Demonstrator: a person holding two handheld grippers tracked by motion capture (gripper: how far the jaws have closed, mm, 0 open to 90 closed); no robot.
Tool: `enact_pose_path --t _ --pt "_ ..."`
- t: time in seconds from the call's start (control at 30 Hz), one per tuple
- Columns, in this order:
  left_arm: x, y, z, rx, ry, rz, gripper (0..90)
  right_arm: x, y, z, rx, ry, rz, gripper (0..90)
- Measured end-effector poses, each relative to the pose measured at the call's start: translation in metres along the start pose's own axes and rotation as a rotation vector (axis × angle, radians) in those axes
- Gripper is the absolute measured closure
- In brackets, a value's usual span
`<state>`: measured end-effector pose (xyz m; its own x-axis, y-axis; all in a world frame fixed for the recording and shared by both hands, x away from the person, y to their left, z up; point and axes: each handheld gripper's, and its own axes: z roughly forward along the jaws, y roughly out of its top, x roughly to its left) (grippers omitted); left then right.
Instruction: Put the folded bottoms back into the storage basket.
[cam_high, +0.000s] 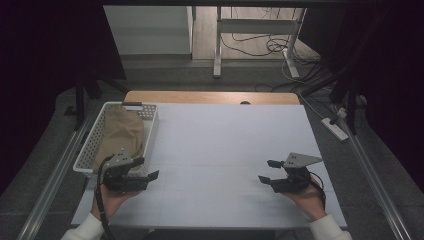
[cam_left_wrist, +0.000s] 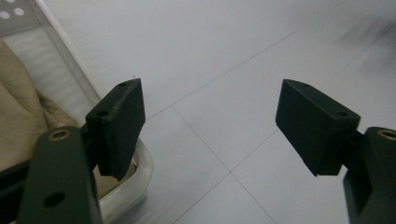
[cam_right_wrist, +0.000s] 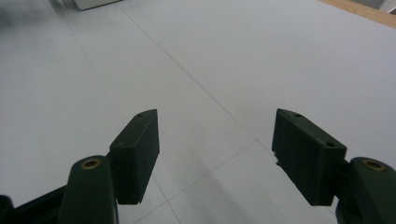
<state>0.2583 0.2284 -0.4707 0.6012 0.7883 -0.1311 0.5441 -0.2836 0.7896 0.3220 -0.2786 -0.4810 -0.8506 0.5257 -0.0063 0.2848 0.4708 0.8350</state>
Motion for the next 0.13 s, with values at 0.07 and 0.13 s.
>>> enact_pose_path --t 0.07,0.13 --pt "0.0000 0.0001 0.0000 0.000 0.000 0.001 24.5 0.0002 -0.0001 0.0003 -0.004 0.003 0.000 31.8" --pt "-0.0001 0.0002 0.0002 0.000 -0.001 0.002 24.5 0.0006 -0.0001 0.0003 -0.003 0.000 -0.003 31.7"
